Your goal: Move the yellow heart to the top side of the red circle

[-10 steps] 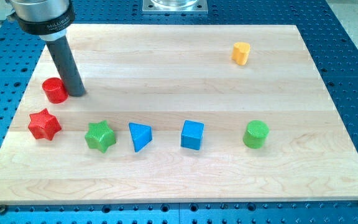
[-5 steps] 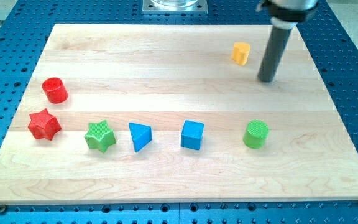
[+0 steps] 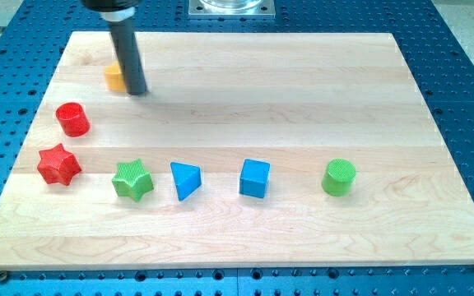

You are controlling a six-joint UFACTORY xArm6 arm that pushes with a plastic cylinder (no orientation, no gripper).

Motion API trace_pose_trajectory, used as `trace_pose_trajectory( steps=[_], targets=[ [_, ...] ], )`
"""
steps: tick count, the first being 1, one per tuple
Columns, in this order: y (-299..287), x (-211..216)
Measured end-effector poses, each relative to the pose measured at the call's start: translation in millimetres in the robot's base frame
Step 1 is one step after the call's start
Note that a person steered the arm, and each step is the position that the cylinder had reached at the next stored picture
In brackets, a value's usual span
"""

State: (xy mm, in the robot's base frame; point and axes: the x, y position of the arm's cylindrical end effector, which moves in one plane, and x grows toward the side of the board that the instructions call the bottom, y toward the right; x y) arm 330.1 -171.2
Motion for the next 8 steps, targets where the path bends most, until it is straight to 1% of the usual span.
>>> trace_pose_trajectory(
  steps=[1, 2, 3, 4, 5, 6, 7, 8],
  targets=[
    [5, -46],
    [-43, -61],
    [-59, -17],
    [-46, -48],
    [-11, -33],
    [-8, -16],
    [-8, -13],
    [8, -22]
  ],
)
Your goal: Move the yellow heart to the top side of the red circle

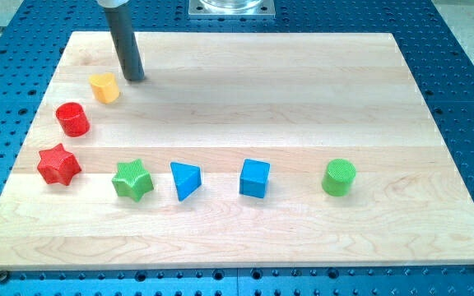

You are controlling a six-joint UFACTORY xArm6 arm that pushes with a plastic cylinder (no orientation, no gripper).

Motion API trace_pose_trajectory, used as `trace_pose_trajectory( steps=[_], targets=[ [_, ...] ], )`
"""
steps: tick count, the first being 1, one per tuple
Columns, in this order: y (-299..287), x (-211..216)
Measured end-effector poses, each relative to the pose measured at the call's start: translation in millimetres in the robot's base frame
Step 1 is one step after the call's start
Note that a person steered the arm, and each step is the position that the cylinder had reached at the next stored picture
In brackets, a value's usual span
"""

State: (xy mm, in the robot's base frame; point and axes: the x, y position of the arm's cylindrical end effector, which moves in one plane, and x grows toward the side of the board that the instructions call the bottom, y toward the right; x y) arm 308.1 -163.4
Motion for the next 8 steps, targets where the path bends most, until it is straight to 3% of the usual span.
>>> trace_pose_trajectory(
  steps=[1, 4, 8],
  targets=[
    [-11, 25],
    [-39, 18],
    [-39, -68]
  ],
)
